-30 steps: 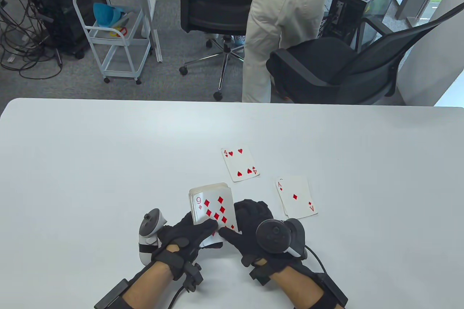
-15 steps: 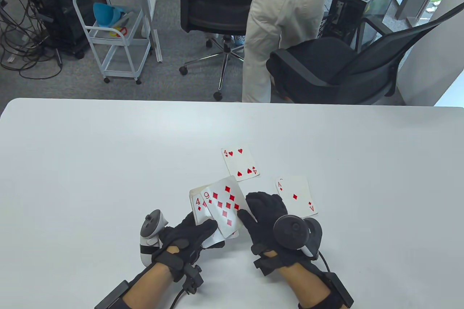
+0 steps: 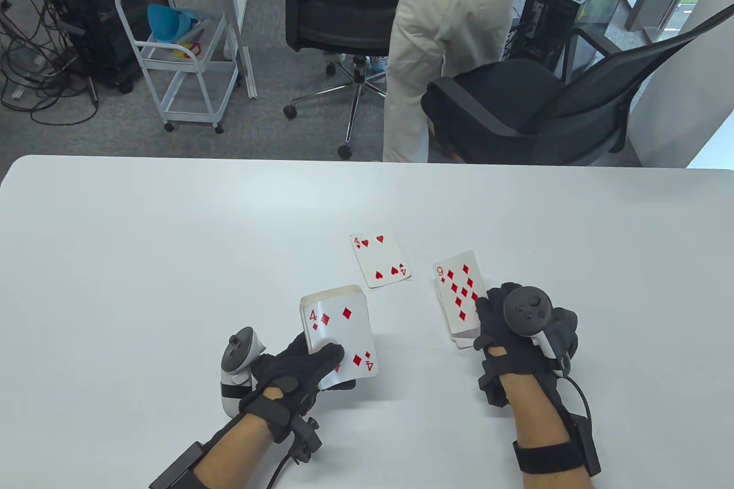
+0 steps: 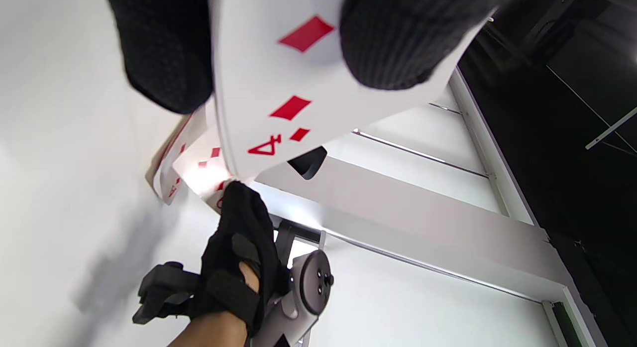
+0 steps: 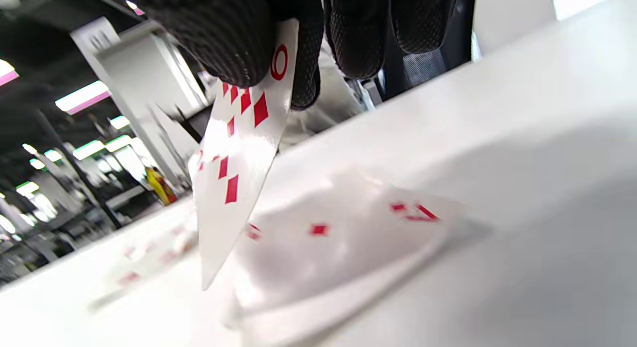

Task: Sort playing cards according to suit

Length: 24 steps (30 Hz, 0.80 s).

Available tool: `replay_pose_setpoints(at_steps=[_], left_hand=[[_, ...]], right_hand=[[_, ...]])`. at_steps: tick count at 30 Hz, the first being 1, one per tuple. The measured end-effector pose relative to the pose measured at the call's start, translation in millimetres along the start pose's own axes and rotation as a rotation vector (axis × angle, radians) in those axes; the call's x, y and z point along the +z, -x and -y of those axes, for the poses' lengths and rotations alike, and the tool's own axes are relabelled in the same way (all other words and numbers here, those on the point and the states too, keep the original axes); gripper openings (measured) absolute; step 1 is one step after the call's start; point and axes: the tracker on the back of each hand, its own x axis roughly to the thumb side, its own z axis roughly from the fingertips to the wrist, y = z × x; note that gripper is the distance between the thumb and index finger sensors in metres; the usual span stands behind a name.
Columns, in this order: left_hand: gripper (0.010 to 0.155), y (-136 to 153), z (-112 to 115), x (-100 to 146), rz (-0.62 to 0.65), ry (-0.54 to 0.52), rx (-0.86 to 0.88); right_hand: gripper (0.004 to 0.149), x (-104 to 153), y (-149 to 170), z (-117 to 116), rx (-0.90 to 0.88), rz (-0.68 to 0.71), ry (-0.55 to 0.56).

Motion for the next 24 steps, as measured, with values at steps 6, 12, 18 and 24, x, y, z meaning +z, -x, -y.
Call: replay_pose_setpoints(at_steps=[6, 12, 18, 24], left_hand=[[0.065, 0.9, -0.1, 1.3, -0.005, 0.0, -0.012], [0.065, 2.1, 1.6, 1.1, -0.013, 0.013, -0.026], [0.065, 2.1, 1.9, 2.5, -0.009, 0.022, -0.049], [0.065, 4.4, 3.3, 1.6, -0.022, 0.034, -0.046]], right_hand=[[0.038, -11.0, 1.0, -22.5, 0.219, -0.103, -0.101], [0.047, -15.4, -7.8, -32.5, 0.434, -0.13, -0.057], [0.053, -4.3, -16.2, -20.3, 0.23, -0.009, -0.062], [0.052, 27.2, -54.2, -17.9, -0.159, 0.291, -0.072]])
